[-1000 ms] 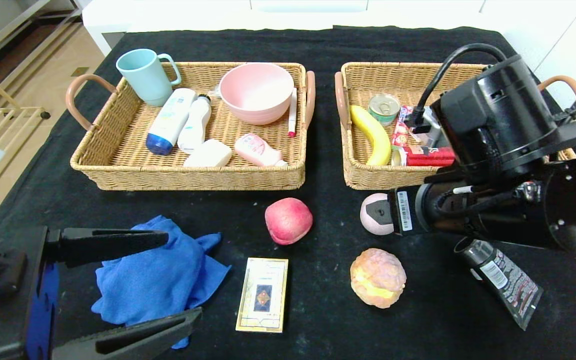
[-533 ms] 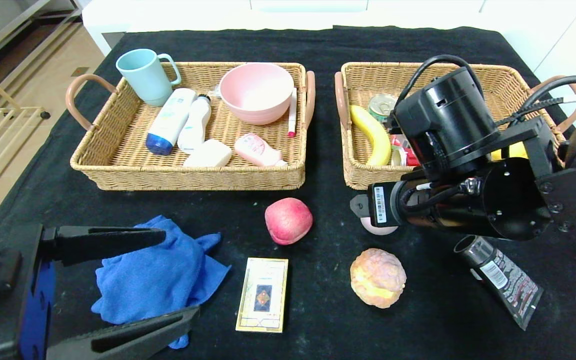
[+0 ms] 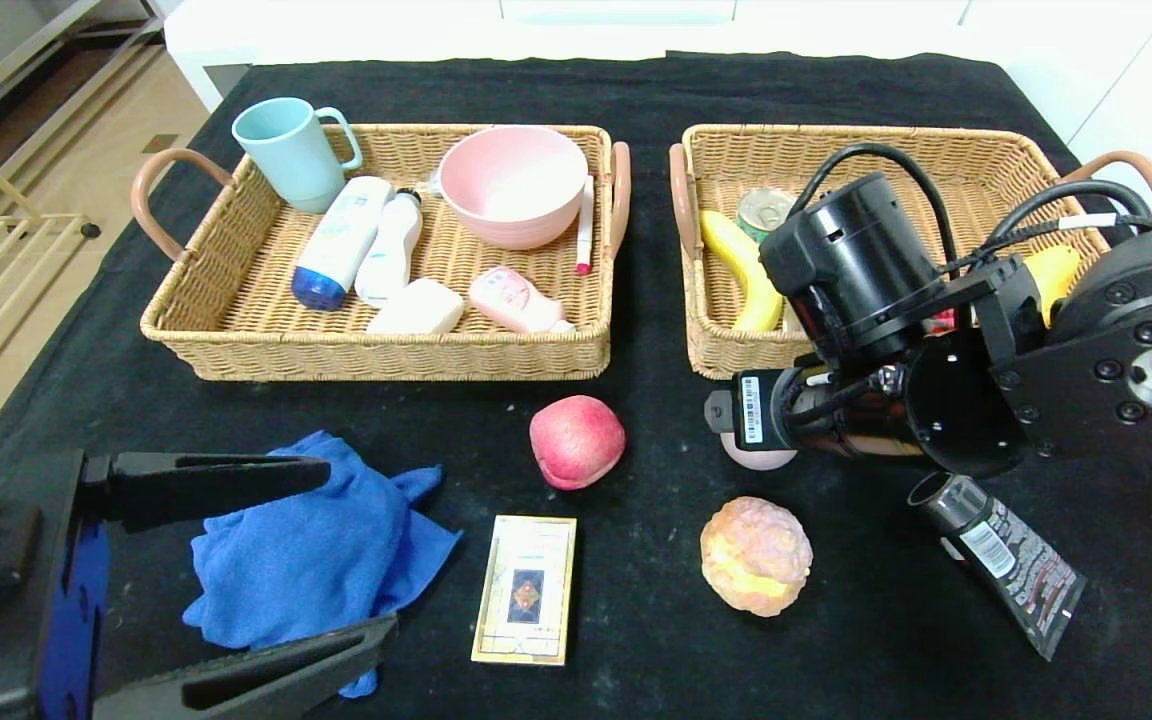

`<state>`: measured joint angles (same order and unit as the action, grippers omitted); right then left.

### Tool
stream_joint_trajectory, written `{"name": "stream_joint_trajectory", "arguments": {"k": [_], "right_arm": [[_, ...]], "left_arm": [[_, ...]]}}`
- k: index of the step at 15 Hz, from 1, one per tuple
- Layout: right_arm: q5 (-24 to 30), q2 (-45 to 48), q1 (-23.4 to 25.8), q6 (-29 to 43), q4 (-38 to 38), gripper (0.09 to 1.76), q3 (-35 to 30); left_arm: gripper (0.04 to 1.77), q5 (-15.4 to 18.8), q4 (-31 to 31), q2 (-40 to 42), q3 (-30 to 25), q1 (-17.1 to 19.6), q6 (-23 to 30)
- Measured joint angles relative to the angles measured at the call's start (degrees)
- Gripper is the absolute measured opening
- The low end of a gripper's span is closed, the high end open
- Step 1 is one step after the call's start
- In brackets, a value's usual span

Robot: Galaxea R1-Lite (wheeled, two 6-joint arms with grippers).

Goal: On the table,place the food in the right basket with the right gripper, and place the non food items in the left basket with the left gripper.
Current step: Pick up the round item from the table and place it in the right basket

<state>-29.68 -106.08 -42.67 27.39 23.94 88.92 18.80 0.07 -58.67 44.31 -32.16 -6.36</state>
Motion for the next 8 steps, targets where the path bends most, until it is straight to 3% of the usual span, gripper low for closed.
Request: {"name": "stream_joint_trajectory", "arguments": {"k": [8], "right_arm": [[0.0,-1.7,0.3,0.6,0.0,1.71,1.1]], "left_arm": [[1.72,-0.2,-0.1,0.0,-0.1,0.0,-0.5]]}}
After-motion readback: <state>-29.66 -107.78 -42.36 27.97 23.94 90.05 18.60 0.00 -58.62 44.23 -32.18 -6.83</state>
